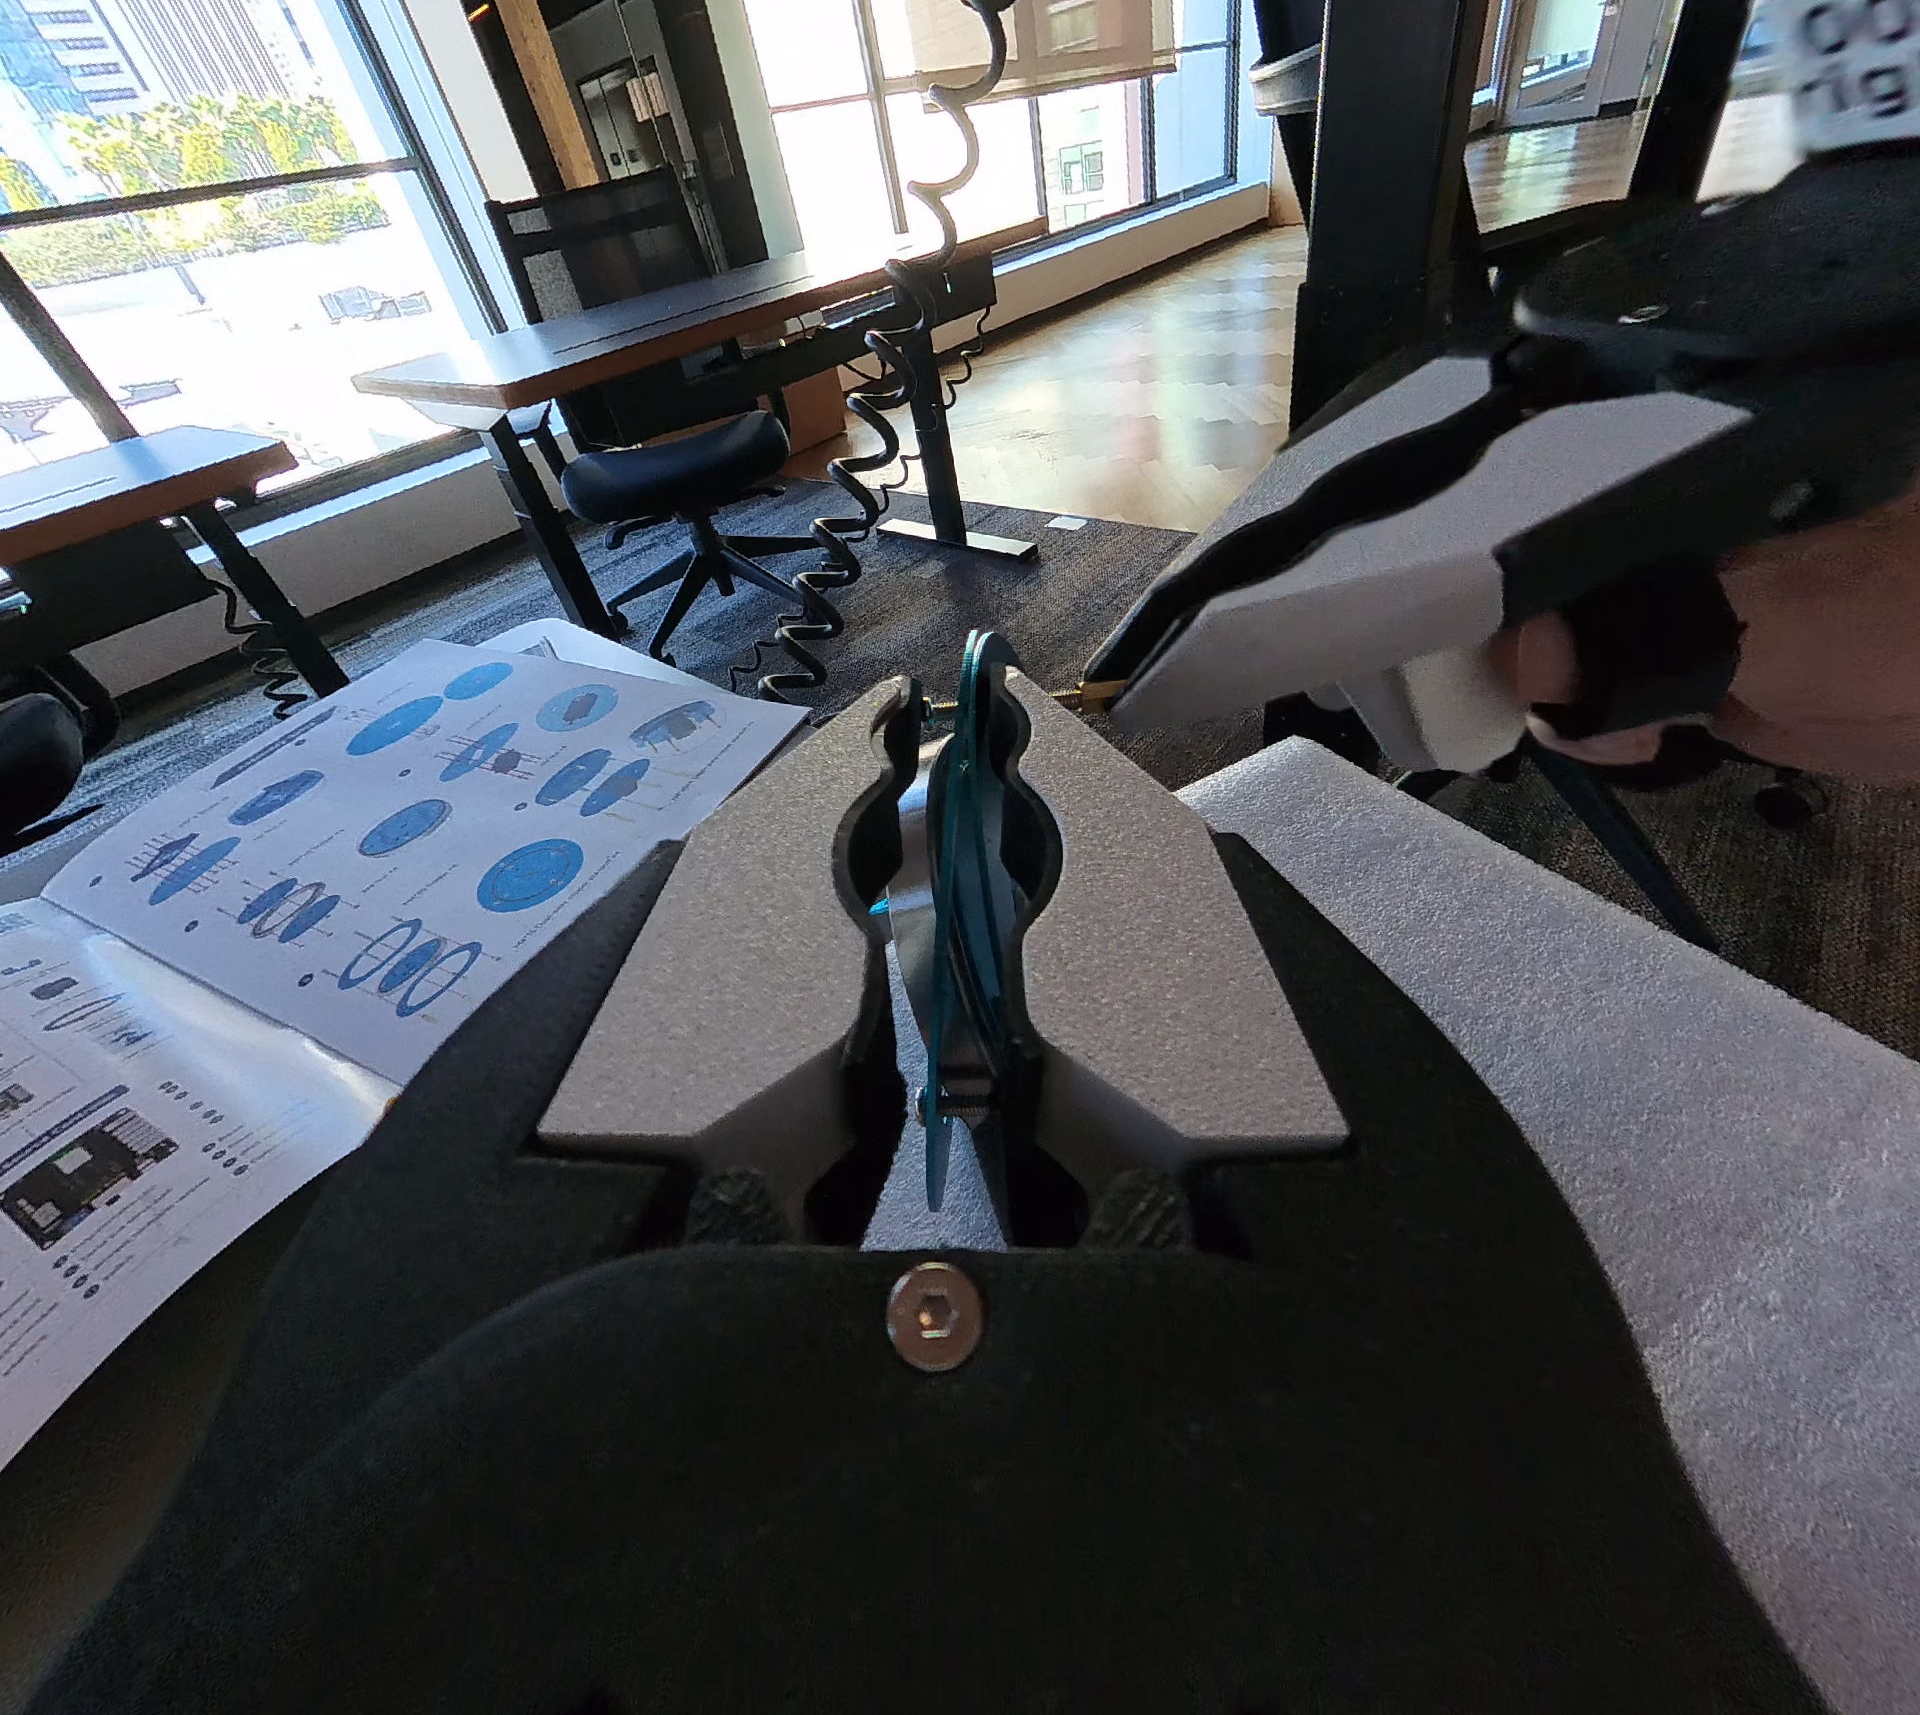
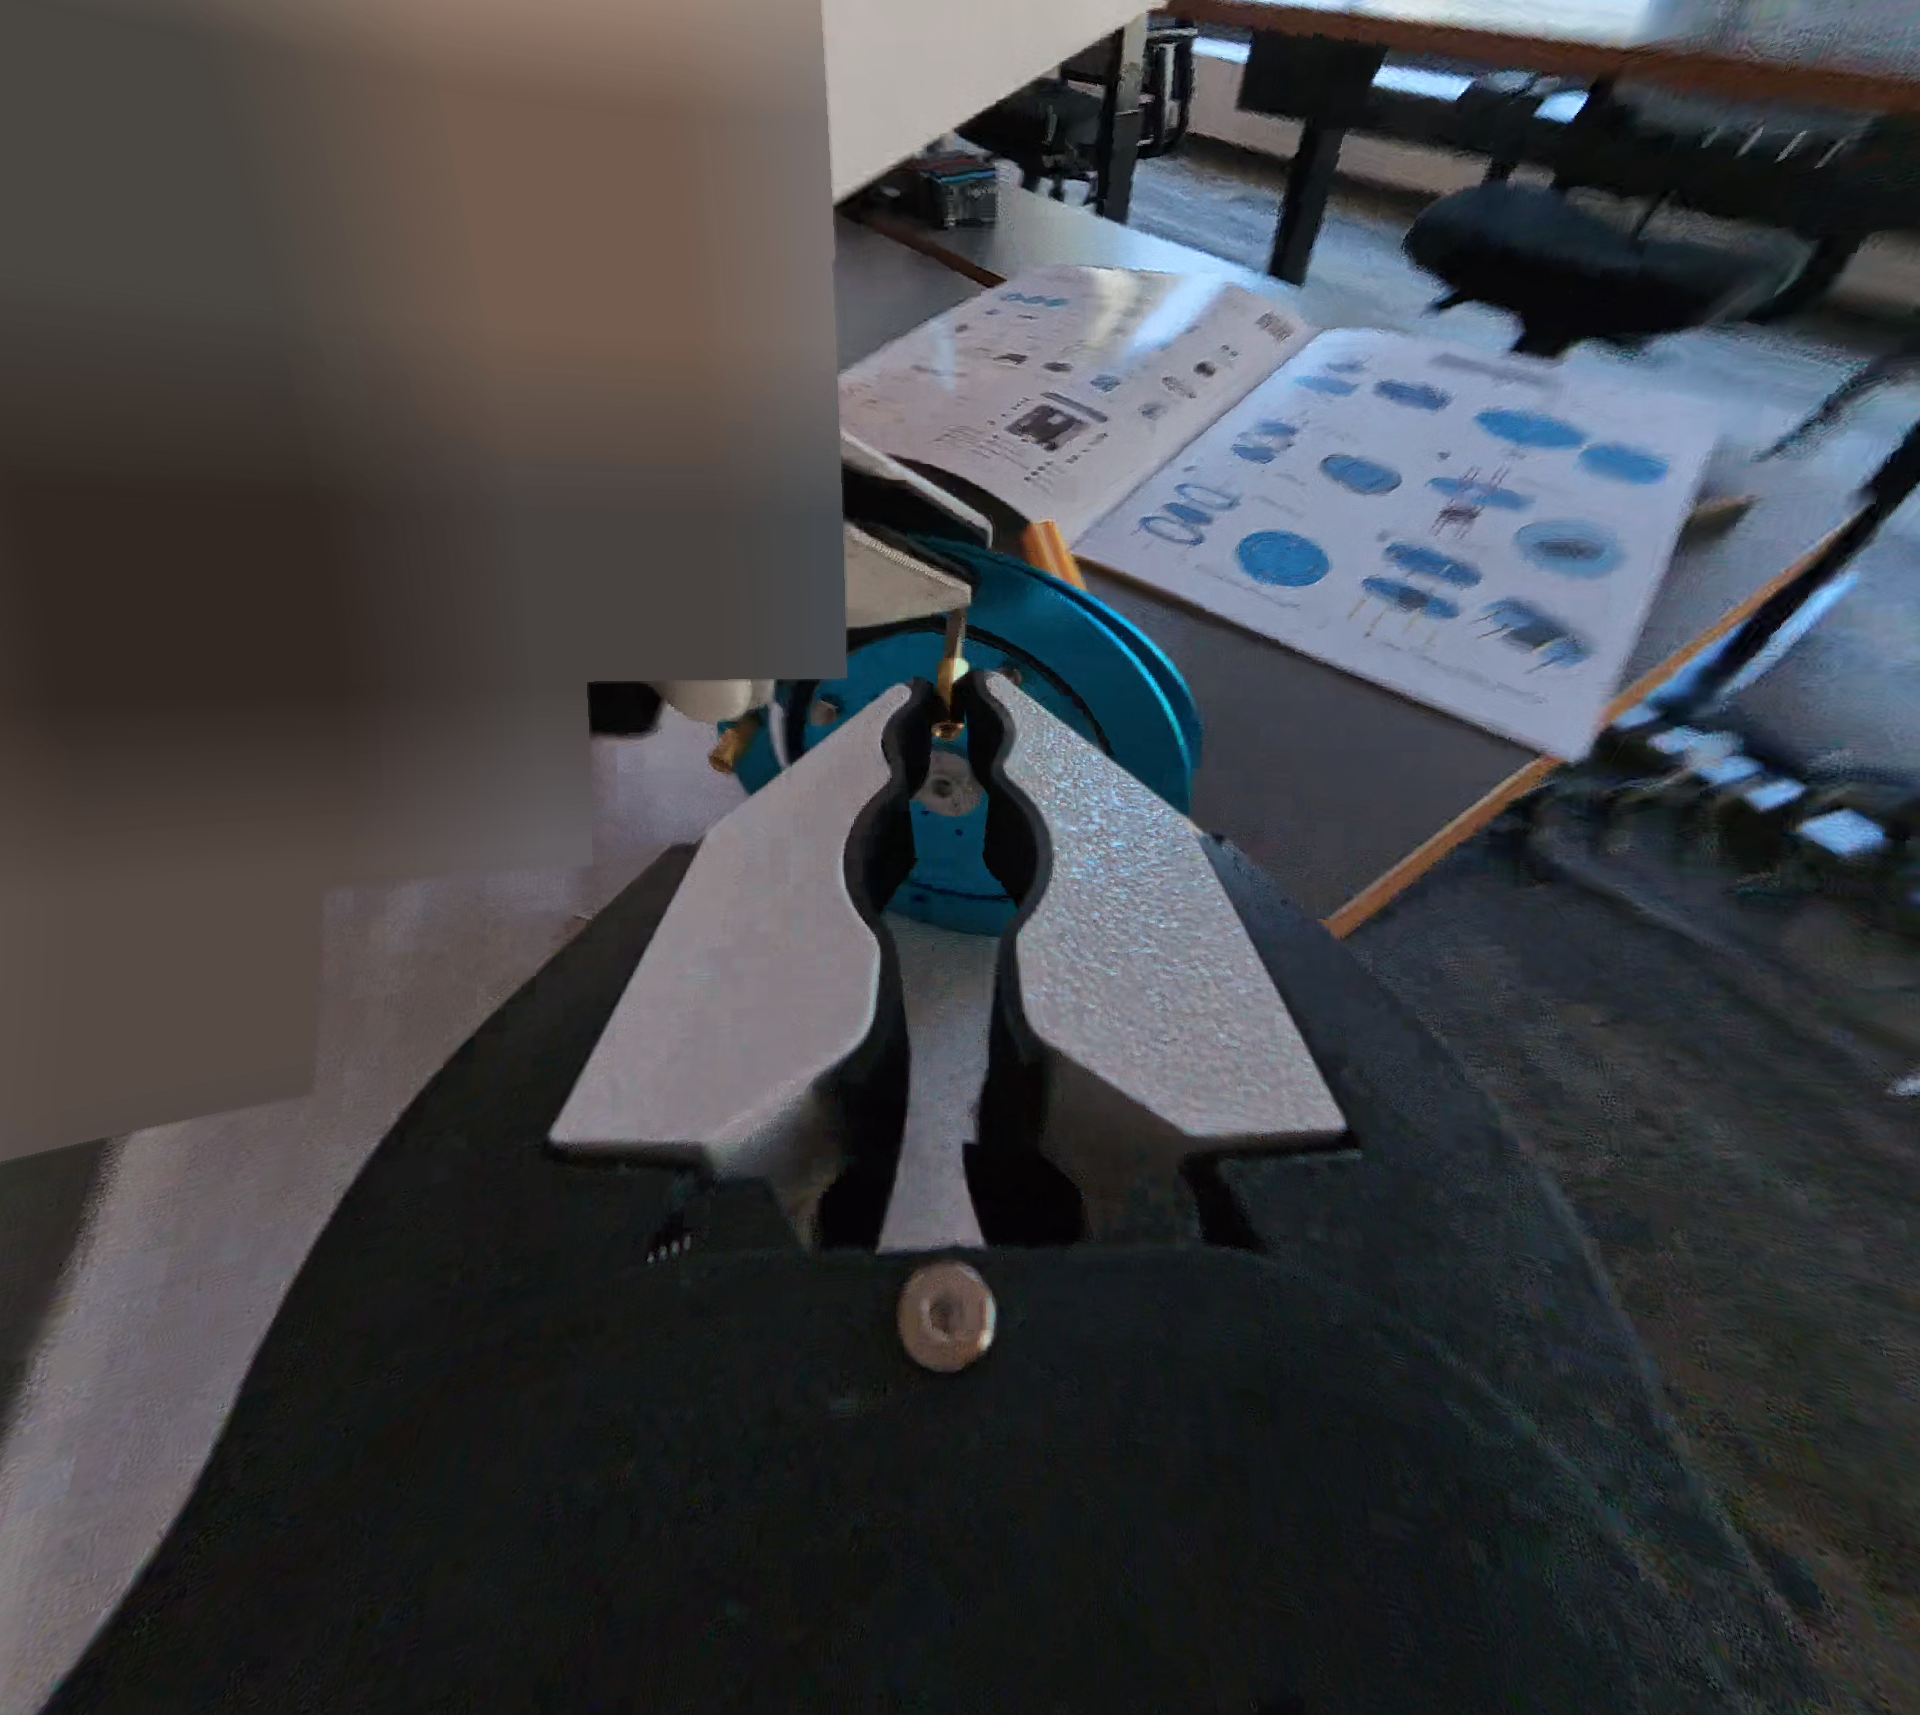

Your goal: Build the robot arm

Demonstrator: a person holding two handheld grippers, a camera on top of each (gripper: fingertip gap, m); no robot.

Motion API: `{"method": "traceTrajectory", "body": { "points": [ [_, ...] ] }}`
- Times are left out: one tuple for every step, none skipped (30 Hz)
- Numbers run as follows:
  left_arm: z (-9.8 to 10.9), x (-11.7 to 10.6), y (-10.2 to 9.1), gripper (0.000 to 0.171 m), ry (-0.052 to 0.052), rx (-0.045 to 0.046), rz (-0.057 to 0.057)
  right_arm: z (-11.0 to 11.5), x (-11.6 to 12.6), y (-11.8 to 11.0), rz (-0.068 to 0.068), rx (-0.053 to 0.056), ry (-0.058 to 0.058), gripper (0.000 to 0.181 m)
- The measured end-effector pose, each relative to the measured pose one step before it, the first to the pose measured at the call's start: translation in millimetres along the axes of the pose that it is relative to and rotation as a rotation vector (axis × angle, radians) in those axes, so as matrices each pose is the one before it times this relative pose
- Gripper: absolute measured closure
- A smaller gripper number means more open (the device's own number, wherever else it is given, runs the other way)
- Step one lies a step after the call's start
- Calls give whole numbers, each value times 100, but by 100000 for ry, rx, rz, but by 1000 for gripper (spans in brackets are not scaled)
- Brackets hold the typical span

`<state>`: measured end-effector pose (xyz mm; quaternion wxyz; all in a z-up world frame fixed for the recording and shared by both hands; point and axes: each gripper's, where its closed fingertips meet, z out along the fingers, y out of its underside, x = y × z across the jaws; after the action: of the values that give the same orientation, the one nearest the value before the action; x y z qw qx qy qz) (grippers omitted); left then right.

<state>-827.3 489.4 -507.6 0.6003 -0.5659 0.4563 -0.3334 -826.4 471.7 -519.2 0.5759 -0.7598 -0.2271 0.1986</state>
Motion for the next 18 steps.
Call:
{"method": "traceTrajectory", "body": {
  "points": [
    [-5, 19, -9, 161, 39, 43, 72, -17, -10, -18, 15547, 2167, -5550, 177],
    [-1, 29, 2, 161, -62, -13, 242, -15, -12, 18, 18066, 2375, -7010, 177],
    [32, 20, -14, 161, -50, -39, 239, -28, 4, -14, 19057, 2554, -8101, 177],
    [26, 8, 8, 161, -85, -100, 51, -10, 39, -6, 20136, 2240, -8627, 177],
    [39, -8, -1, 161, -46, -76, -58, -11, -35, -49, 20121, 1720, -9435, 178],
    [11, -8, -8, 161, 0, -15, 6, 12, -48, -22, 16642, 1367, -8442, 177],
    [3, 10, 3, 161, 104, -13, -71, -17, -22, -18, 12951, 1395, -7181, 176],
    [-5, 33, -9, 161, 152, 42, 95, 1, -8, 90, 4875, 561, -4462, 176],
    [-32, 55, -15, 161, 293, 73, 345, -13, 2, 114, -4769, -340, -486, 175],
    [-26, 67, -29, 161, 297, 83, 347, -56, -64, 61, -10851, -1126, 2530, 175],
    [-14, -29, 11, 161, -292, -44, 242, -113, -227, -77, -15360, -1620, 3635, 167],
    [3, -36, 12, 161, -163, -61, -76, -232, 110, -148, -17505, -2470, 6955, 156],
    [4, -14, -1, 161, 174, 15, -360, -314, 198, -298, -18191, -1900, 8253, 148],
    [15, -13, -3, 161, -11, 50, -234, -294, 186, -182, -18177, -2777, 8261, 148],
    [19, 7, -1, 161, -39, 47, 79, -186, 121, -140, -16557, -3209, 7793, 149],
    [21, 36, -8, 161, 6, -19, 228, -19, -213, -147, -14818, -2859, 5294, 150],
    [20, 16, -9, 161, -69, -74, 204, 182, -28, 173, -12834, -4574, 5699, 154],
    [18, 4, 6, 161, -91, -83, 45, 260, 55, 343, -9979, -5005, 4681, 157]
  ]
}}
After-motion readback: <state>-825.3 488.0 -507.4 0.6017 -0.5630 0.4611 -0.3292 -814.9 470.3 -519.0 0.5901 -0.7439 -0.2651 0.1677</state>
